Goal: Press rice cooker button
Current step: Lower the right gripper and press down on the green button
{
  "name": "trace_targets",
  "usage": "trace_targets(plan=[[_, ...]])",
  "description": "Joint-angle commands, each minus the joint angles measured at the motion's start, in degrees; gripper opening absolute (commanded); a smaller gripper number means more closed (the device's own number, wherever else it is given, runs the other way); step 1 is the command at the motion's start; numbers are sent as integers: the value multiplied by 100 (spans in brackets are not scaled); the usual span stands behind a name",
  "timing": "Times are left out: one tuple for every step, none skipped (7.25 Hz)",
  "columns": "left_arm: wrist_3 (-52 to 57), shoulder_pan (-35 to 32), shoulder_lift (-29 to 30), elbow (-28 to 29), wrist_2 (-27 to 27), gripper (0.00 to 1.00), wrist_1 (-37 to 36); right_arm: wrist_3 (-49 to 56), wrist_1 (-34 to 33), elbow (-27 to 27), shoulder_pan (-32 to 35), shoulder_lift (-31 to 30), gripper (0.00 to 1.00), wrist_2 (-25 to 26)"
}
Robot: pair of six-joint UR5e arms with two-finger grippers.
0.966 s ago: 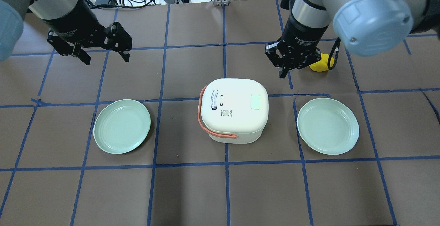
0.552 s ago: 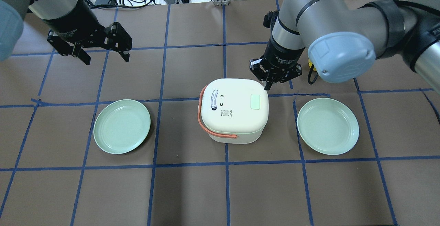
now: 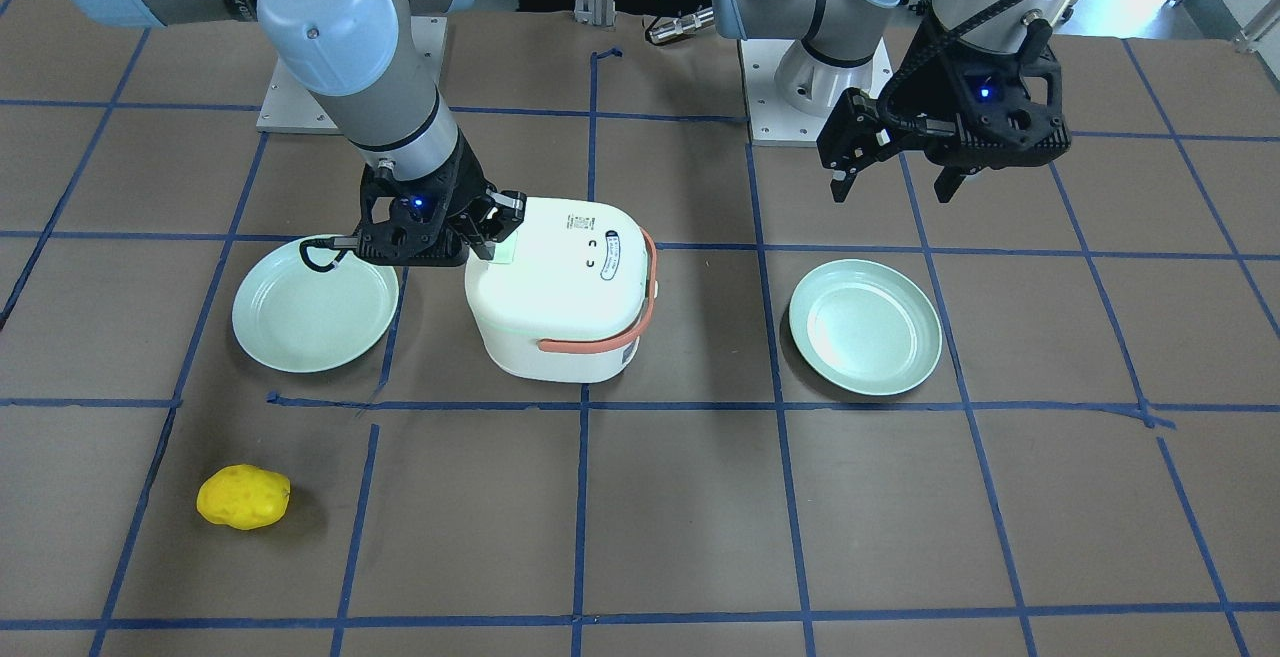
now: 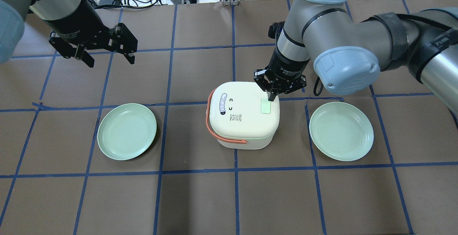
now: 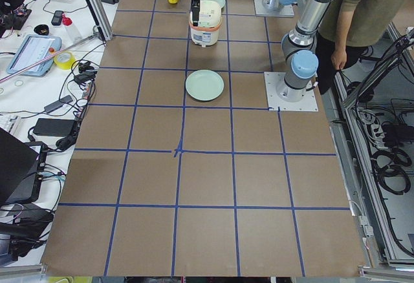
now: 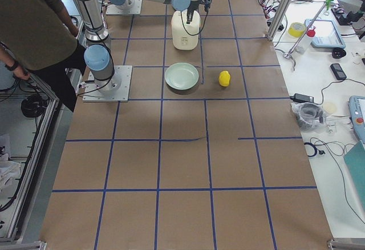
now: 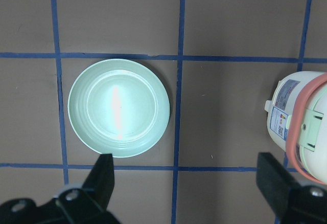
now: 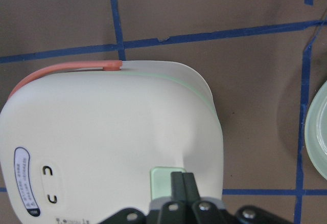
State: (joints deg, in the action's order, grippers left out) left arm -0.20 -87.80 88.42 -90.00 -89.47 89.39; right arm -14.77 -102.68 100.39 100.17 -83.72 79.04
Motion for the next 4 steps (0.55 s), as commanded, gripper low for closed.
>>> trace_targets(plan=[[-6,0,0,0,0,100,0,1,-15,50,29,14,0,-107],[2,0,0,0,0,100,0,10,-15,59,29,14,0,-108],[2,0,0,0,0,100,0,18,-15,77,29,22,0,-108],[2,0,0,0,0,100,0,18,-15,95,29,23,0,-108]])
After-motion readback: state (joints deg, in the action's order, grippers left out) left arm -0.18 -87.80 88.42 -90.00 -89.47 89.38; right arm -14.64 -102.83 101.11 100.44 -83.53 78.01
